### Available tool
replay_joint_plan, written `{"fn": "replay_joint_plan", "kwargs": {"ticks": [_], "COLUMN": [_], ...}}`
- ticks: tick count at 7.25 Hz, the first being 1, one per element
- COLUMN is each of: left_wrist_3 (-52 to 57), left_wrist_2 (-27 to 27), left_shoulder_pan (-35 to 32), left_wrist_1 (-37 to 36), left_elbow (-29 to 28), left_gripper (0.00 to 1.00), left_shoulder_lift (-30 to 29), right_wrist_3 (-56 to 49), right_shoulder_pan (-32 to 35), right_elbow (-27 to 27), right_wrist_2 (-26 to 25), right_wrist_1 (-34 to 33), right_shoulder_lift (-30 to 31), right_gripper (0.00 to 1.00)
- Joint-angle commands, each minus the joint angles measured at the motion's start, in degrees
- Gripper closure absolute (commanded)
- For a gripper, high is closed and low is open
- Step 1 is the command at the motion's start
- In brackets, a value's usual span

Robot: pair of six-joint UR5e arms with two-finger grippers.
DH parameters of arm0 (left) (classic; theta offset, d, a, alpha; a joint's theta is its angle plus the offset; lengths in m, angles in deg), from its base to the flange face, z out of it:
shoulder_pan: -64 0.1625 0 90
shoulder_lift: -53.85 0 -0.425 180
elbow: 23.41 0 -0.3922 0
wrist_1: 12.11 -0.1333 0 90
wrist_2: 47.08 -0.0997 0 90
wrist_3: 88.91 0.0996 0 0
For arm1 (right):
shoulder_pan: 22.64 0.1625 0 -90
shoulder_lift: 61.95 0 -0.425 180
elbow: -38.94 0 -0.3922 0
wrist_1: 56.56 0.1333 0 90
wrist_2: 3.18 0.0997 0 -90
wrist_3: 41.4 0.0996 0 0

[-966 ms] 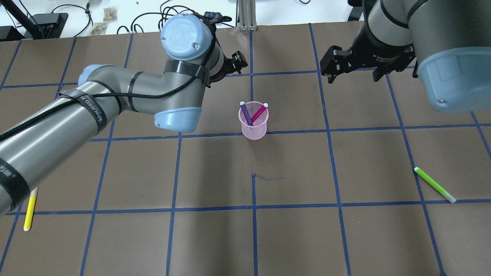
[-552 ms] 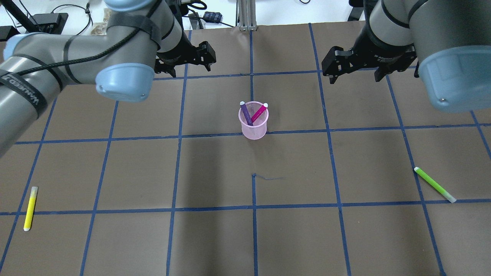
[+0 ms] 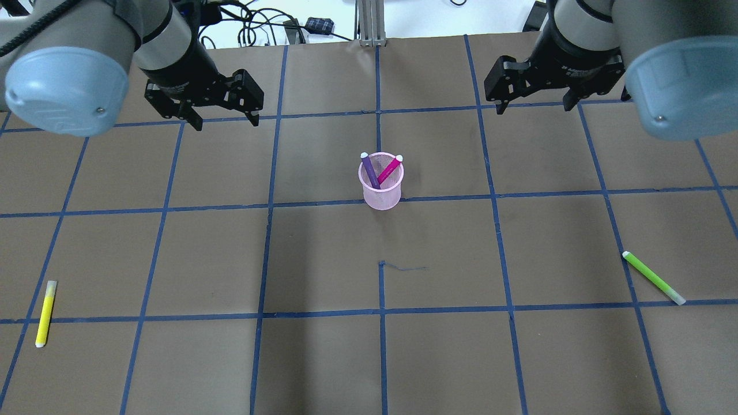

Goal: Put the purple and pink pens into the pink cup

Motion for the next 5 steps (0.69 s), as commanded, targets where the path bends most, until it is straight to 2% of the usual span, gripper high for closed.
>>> {"fn": "replay_joint_plan", "kwargs": {"ticks": [1, 5], "left_wrist_3": [4.19, 4.19], "left_wrist_2": [-4.0, -3.83], "left_shoulder_pan": [1.94, 2.12], "left_wrist_1": [3.88, 3.98], "left_elbow": [2.37, 5.2], "left_gripper": [0.0, 0.0], "left_shoulder_lift": [3.5, 6.33], "right_wrist_3": [0.08, 0.17], "right_shoulder_pan": [-0.03, 0.05], "right_elbow": [-4.37, -3.32], "right_wrist_2": [-0.12, -0.03], "right_wrist_1": [5.1, 4.93], "right_shoulder_lift": [-2.42, -1.89], "right_gripper": [0.0, 0.0]}}
